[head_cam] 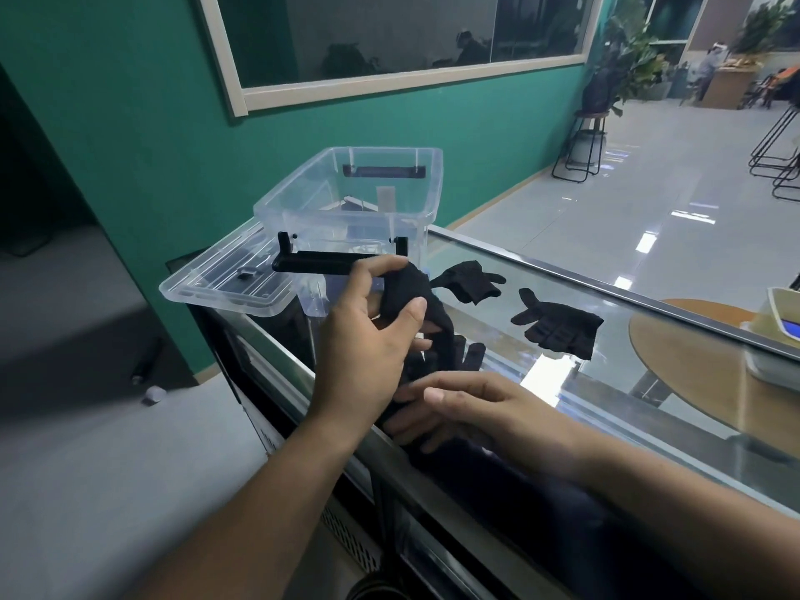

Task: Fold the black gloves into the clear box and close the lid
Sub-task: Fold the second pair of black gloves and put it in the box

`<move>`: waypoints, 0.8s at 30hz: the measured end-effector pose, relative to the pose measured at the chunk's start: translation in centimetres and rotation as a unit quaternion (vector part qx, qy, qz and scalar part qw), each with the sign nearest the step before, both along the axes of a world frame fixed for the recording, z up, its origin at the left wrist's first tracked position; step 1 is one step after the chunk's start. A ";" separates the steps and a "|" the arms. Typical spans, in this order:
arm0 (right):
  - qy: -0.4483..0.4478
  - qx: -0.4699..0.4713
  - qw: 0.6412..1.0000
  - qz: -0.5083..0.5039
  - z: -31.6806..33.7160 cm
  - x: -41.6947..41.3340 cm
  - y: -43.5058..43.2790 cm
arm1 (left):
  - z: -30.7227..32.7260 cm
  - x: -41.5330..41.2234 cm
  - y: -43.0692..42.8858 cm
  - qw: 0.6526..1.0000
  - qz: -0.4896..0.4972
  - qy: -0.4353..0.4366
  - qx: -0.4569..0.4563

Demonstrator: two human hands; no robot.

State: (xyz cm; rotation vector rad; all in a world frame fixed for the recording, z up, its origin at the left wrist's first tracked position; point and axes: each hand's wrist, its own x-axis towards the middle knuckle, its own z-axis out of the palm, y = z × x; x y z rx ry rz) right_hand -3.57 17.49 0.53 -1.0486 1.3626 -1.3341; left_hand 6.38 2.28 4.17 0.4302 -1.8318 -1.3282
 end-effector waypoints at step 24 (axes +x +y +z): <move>-0.313 -0.060 0.939 -0.128 0.6 -3.7 -0.7 | -6.6 3.1 2.3 0.934 -0.003 -0.056 -0.353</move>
